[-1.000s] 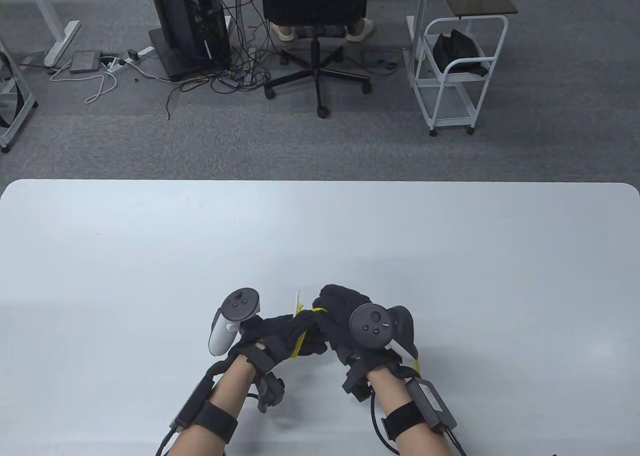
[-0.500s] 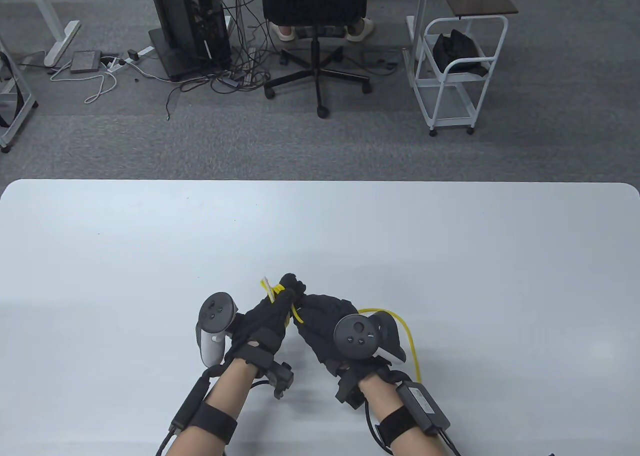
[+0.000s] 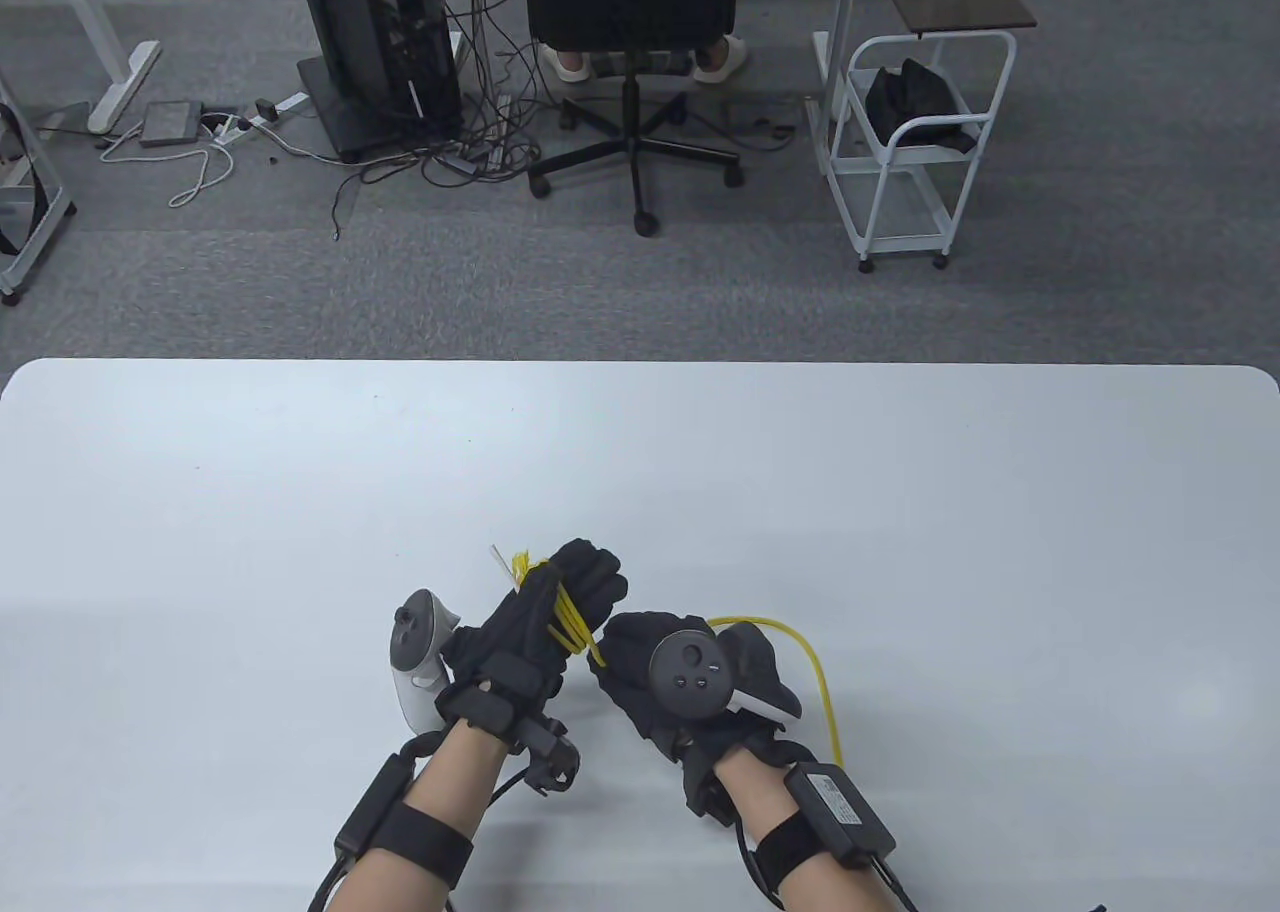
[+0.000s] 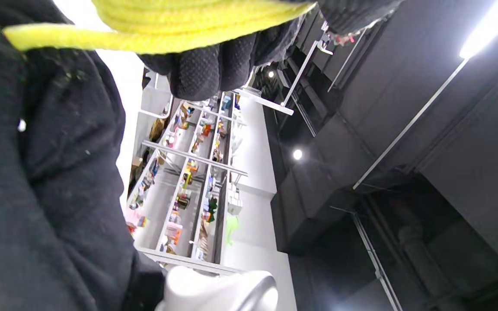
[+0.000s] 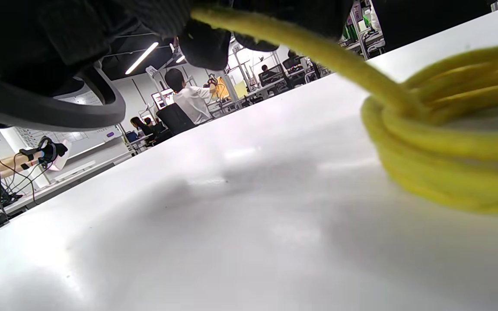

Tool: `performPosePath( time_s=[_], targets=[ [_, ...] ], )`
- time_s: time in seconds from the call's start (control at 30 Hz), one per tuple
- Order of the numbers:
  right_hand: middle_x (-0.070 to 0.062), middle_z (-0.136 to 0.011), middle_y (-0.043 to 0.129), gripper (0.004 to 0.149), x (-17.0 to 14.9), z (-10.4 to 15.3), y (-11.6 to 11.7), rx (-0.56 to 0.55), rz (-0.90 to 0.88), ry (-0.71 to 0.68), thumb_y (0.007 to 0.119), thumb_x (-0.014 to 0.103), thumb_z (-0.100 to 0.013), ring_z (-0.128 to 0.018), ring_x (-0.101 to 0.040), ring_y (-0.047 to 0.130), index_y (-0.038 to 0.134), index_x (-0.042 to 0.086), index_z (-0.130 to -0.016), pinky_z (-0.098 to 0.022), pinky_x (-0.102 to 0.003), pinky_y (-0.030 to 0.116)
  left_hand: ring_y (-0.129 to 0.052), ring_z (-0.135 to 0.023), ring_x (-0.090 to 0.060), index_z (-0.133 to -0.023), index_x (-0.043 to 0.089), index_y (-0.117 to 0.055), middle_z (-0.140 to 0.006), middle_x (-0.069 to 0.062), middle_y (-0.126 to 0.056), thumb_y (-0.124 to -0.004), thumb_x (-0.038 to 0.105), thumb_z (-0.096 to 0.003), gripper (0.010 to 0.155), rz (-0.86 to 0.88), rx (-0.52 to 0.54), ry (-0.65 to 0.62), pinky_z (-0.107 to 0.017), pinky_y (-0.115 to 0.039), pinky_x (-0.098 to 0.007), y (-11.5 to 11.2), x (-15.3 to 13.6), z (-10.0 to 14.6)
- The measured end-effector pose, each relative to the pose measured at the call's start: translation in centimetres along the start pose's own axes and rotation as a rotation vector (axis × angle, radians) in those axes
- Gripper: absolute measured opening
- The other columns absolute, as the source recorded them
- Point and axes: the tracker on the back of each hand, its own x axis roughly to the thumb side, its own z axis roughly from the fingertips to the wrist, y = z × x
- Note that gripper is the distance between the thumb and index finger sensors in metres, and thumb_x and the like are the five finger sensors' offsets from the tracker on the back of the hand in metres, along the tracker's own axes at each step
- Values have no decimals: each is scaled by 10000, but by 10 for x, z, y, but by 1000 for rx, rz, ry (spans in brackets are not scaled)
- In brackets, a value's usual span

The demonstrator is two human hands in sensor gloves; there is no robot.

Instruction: Coil the rope

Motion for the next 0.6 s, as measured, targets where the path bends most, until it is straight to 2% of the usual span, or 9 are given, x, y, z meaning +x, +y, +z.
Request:
performPosePath(
  time_s=[0.3,0.6],
  targets=[
    [-190,-1091,573,423,-14,2,-7,-15,46,78,657,369,-600,-955,-516,605,694,151,-960,-655,-780,425,-1051,-705,-309,-1036,110,-744,-923,-183,-944,-518,511,-616,622,-38,-150,66,-559,-826,-369,-13,-5,-5],
    [-186,-1087,579,421,-25,8,-22,-97,100,140,677,376,-594,-956,-512,606,700,152,-951,-656,-779,425,-1063,-680,-307,-1018,115,-783,-893,-182,-976,-520,515,-621,622,-150,-324,178,-546,-828,-374,-18,-10,-9]
  ],
)
